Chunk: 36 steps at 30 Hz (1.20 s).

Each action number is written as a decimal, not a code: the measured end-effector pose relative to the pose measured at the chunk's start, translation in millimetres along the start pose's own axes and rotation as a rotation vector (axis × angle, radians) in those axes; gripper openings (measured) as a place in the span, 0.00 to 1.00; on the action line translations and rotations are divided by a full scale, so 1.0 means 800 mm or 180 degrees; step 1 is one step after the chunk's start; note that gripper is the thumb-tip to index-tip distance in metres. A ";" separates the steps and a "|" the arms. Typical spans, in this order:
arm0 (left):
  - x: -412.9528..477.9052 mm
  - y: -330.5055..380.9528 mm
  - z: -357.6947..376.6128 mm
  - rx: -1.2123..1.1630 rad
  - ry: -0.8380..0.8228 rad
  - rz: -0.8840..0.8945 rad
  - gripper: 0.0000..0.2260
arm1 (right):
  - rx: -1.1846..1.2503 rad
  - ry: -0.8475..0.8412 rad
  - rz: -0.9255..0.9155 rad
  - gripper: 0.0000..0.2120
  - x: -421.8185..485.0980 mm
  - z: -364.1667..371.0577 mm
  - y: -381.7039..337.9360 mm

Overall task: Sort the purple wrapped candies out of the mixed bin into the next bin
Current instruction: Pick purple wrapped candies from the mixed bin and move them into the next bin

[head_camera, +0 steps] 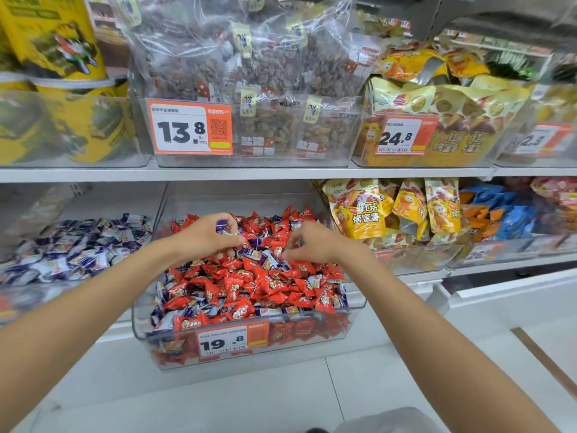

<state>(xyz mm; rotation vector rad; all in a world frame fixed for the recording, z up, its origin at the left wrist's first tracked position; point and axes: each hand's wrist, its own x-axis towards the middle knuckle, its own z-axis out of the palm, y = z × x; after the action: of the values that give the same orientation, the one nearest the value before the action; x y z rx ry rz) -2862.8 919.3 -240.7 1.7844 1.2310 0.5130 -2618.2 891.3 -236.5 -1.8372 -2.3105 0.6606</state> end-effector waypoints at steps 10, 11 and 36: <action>0.023 0.015 0.039 0.0666 -0.0364 0.0478 0.08 | 0.0992 0.0190 0.0093 0.10 -0.007 -0.029 0.029; 0.031 0.016 0.045 0.0910 -0.0424 0.0488 0.11 | 0.1224 0.0311 0.0097 0.10 -0.012 -0.033 0.031; 0.058 0.005 0.044 0.1462 -0.0333 0.0555 0.07 | 0.0264 0.0262 -0.0046 0.12 0.012 -0.001 0.031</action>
<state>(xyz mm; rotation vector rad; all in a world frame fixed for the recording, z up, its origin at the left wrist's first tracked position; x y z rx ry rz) -2815.5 945.5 -262.4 2.2884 1.1912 0.2377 -2598.0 905.0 -247.1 -1.7754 -2.2085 0.6554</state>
